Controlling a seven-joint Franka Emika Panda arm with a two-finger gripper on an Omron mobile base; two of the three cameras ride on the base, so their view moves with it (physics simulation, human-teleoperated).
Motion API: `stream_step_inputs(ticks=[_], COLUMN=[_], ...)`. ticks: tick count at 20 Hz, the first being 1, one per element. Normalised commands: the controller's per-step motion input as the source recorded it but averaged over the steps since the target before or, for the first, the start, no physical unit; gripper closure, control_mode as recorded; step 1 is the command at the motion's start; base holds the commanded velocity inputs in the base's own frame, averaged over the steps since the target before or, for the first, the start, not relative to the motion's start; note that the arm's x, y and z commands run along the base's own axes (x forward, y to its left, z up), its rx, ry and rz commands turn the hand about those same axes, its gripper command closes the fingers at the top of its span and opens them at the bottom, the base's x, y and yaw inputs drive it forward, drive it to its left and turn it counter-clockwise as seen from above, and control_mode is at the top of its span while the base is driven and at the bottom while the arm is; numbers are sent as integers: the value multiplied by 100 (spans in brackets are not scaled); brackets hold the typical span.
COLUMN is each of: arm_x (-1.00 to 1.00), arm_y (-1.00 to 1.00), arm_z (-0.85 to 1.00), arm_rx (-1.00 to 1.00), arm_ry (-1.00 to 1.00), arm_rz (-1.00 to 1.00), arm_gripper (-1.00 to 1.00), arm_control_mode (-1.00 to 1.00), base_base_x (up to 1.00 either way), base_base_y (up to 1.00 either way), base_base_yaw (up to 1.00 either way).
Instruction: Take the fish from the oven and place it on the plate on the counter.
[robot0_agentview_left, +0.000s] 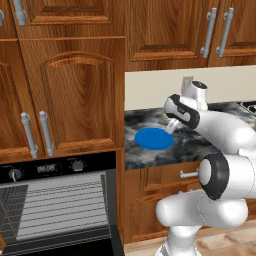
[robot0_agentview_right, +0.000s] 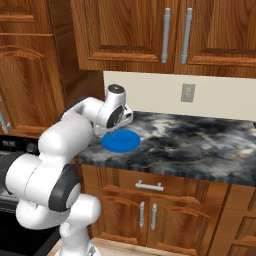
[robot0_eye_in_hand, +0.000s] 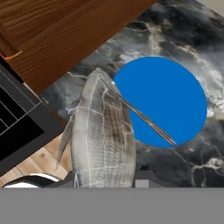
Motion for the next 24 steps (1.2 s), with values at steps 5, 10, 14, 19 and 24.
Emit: stream_step_inputs(ticks=[5, 10, 14, 19, 24], arm_x=[65, 23, 15, 33, 80], arm_y=[0, 1, 2, 8, 15], arm_z=[-79, -45, -3, -9, -56], arm_rx=[-1, 0, 0, 0, -3], arm_ry=[0, 0, 3, 3, 1], arm_rz=[0, 0, 0, 0, 0], arm_gripper=[100, 100, 100, 100, 100], arm_control_mode=[-100, -100, -100, -100, -100], base_base_x=[0, 0, 0, 0, 0], base_base_y=[0, 0, 0, 0, 0], base_base_yaw=[0, 0, 0, 0, 0])
